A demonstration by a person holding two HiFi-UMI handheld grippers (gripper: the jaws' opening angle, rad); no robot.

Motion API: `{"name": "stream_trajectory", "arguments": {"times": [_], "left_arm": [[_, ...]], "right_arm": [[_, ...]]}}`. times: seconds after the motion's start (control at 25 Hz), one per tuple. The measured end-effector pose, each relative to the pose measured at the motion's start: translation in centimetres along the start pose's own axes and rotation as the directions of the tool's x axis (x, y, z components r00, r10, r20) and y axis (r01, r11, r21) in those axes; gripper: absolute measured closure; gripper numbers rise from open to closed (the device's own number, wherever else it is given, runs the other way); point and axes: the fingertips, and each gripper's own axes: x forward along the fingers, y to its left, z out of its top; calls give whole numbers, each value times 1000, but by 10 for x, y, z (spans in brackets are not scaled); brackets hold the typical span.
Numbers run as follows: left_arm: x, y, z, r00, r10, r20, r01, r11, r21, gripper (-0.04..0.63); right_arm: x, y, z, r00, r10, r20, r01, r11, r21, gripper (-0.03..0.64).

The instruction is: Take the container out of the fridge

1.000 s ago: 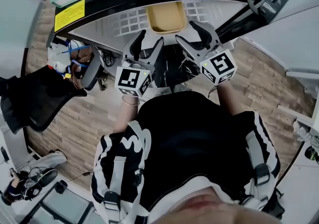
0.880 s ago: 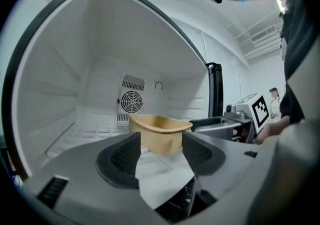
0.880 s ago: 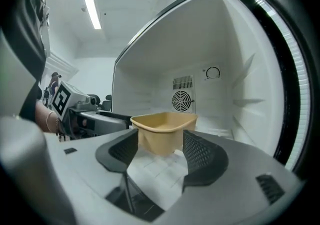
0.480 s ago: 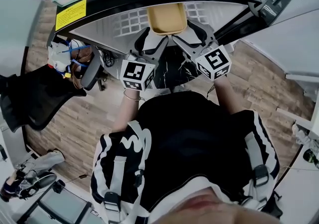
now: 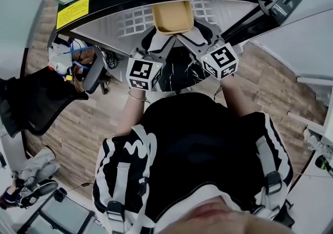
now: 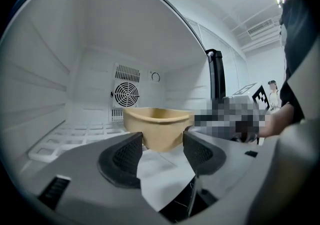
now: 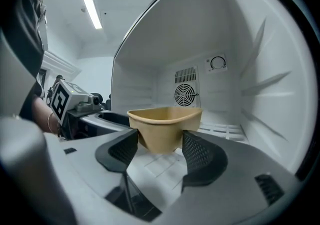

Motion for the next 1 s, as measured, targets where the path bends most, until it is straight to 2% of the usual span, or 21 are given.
{"name": "stream_trajectory", "arguments": {"times": [0.4, 0.84, 1.0], "left_arm": [[-3, -4, 5, 1000, 22, 19, -22, 1000, 3, 347], [-16, -18, 9, 997, 68, 22, -68, 997, 28, 350], [-21, -24, 11, 995, 99, 24, -100, 994, 49, 350]], "right_arm": [[-5, 2, 3, 999, -37, 30, 37, 999, -10, 344], [-18, 10, 9, 998, -3, 60, 3, 1000, 0, 344], [-23, 15, 11, 998, 23, 66, -20, 999, -39, 345]]}}
